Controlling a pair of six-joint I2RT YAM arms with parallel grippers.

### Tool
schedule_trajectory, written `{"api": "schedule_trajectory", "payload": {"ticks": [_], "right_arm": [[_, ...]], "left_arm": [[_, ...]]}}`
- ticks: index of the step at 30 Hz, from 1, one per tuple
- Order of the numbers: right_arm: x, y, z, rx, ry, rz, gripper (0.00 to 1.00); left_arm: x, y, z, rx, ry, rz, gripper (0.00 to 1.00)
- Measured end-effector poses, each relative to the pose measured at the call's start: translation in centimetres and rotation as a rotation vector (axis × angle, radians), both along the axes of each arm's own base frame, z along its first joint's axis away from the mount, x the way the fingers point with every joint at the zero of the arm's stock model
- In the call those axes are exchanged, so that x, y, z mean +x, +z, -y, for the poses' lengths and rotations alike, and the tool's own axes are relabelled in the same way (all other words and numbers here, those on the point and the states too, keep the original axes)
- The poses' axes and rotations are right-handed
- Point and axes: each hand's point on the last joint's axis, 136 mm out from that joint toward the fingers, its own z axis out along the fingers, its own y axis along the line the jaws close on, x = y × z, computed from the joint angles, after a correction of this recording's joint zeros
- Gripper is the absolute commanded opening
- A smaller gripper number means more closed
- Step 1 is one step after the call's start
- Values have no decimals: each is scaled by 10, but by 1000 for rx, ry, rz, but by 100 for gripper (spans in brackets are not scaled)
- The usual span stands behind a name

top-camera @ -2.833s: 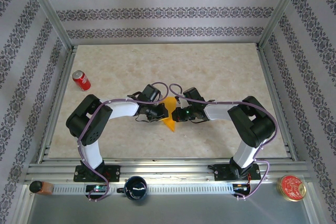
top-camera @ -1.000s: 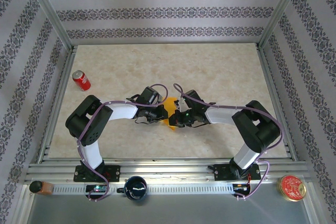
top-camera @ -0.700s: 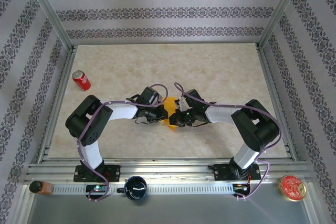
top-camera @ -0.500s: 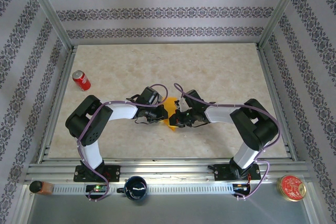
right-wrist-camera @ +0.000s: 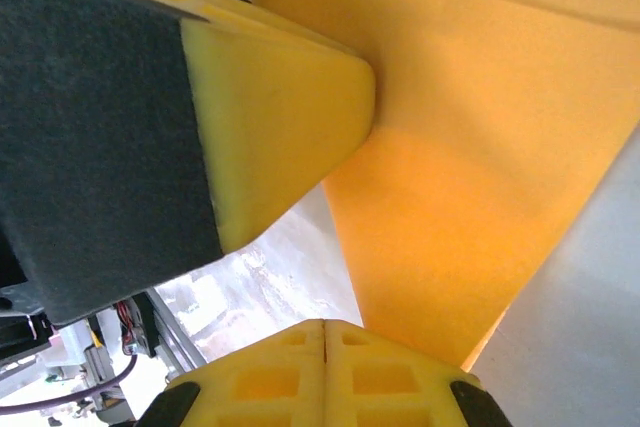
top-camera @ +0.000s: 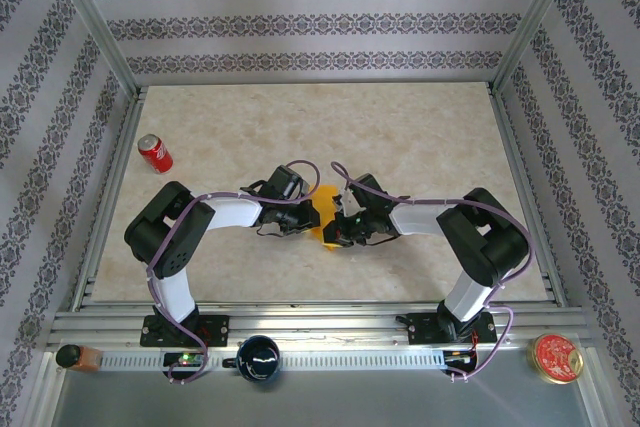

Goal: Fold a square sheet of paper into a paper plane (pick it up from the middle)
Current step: Third fold the triangle at the center of the table.

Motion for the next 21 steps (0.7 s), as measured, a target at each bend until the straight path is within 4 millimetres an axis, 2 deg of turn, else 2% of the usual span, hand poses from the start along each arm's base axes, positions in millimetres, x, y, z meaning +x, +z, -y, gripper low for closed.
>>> {"api": "schedule_trajectory", "payload": {"ticks": [12,21], "right_arm": [[-16,-11,2,-27,21,-27,5],[-19,-12,5,-30,18,-24,6]], "left_arm": [[0,0,0,-6,8,0,12],[0,0,0,-9,11,-1,12]]}}
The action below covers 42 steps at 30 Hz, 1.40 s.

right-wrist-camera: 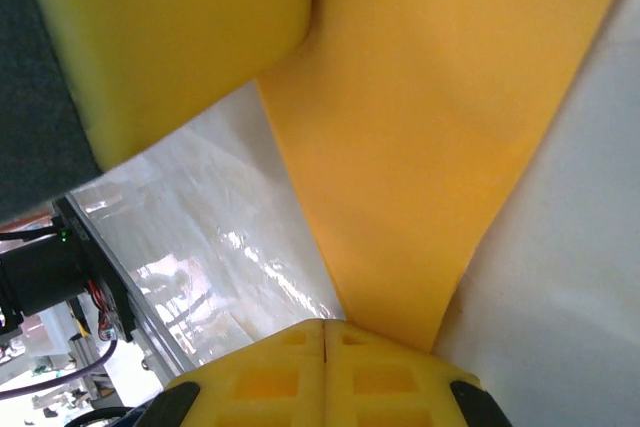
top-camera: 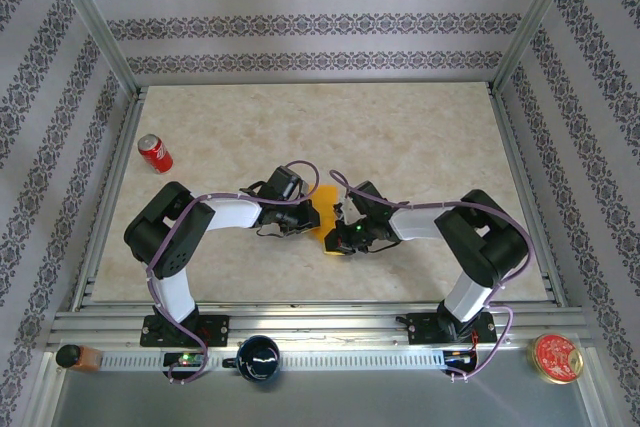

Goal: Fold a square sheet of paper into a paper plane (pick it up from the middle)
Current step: Third fold the triangle at the center of the table.

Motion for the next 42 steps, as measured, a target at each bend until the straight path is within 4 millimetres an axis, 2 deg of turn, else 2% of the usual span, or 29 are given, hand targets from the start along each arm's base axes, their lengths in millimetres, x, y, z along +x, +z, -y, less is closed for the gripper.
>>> {"api": "schedule_trajectory", "payload": {"ticks": [3,8,11,17,25,34,39,42], "right_arm": [[-3,8,3,3,-6,7,6],[5,35,-2,50,-20,60,5],[12,39,-7,56,-24,72,5],[17,22,-12,15,-31,34,5],[7,-2,-9,-37,-25,-14,5],[1,-3,-5,-4,-23,19,6],[-9,-1,3,-14,-24,4,7],[-15,6,6,-14,-27,-2,7]], "left_arm": [[0,0,0,0,0,0,12],[0,0,0,-1,0,2,12],[0,0,0,-1,0,2,12],[0,0,0,-3,0,4,12],[0,0,0,-3,0,5,12],[-2,0,2,-5,-5,6,11],[-2,0,2,-8,-4,8,11],[-2,0,2,-13,-1,11,11]]}}
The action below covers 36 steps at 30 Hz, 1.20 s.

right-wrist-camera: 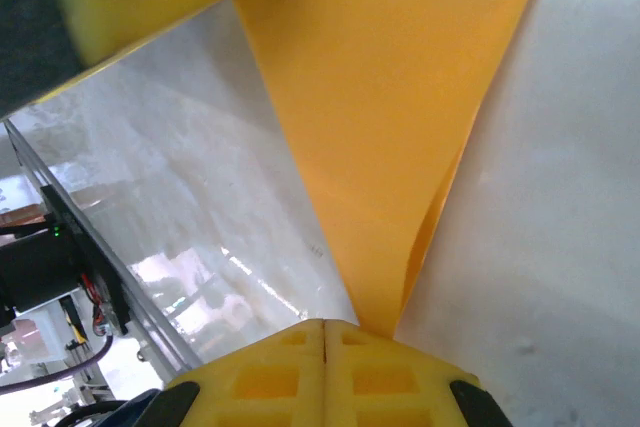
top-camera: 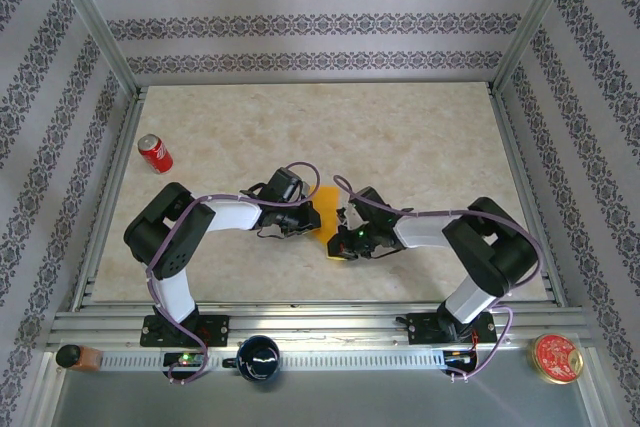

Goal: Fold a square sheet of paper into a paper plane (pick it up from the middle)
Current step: Third fold the triangle at the center of the table.

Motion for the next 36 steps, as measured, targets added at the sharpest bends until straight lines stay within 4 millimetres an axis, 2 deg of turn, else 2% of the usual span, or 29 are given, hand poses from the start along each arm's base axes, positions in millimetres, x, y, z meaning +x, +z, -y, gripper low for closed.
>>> {"api": "schedule_trajectory", "payload": {"ticks": [5,8,20,29,36], "right_arm": [[7,27,-6,53,-10,47,7],[16,32,-10,62,-21,55,6],[41,13,-26,18,-42,16,7],[39,-8,-17,-24,-44,-22,7],[37,-9,-16,14,-20,-3,4]], "left_arm": [[0,0,-1,-11,14,8,11],[-1,0,-1,-16,22,8,11],[-2,0,-3,-18,47,12,11],[-1,1,-4,-16,50,15,11],[-2,4,-5,-11,53,19,16]]}}
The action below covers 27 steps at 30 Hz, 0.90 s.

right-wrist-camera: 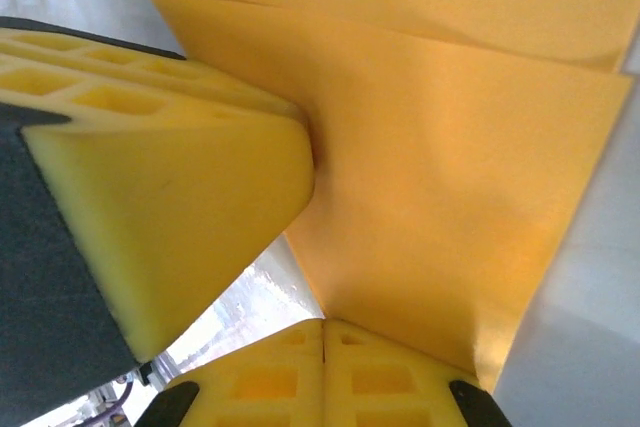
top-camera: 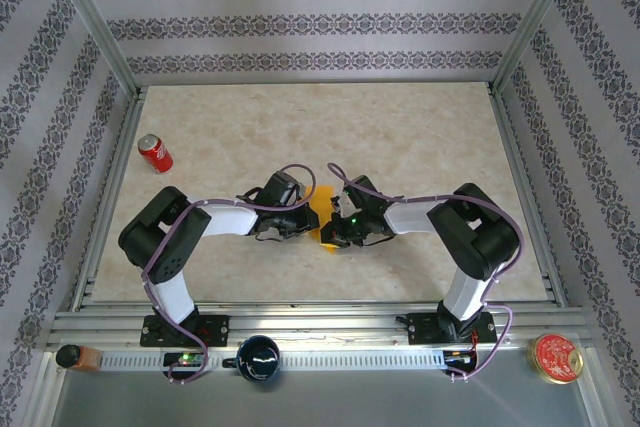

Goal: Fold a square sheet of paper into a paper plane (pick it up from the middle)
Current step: Third fold the triangle at the center of the table.

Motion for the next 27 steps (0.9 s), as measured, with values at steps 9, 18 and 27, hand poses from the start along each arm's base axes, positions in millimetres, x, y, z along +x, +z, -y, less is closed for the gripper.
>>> {"api": "schedule_trajectory", "payload": {"ticks": [9,18,27], "right_arm": [[1,1,4,20,10,-3,3],[1,1,4,22,12,-6,0],[0,0,5,20,28,7,0]], "left_arm": [[2,19,-2,-16,16,38,14],[-10,3,6,5,11,-8,10],[-8,-4,0,-24,25,5,12]]}}
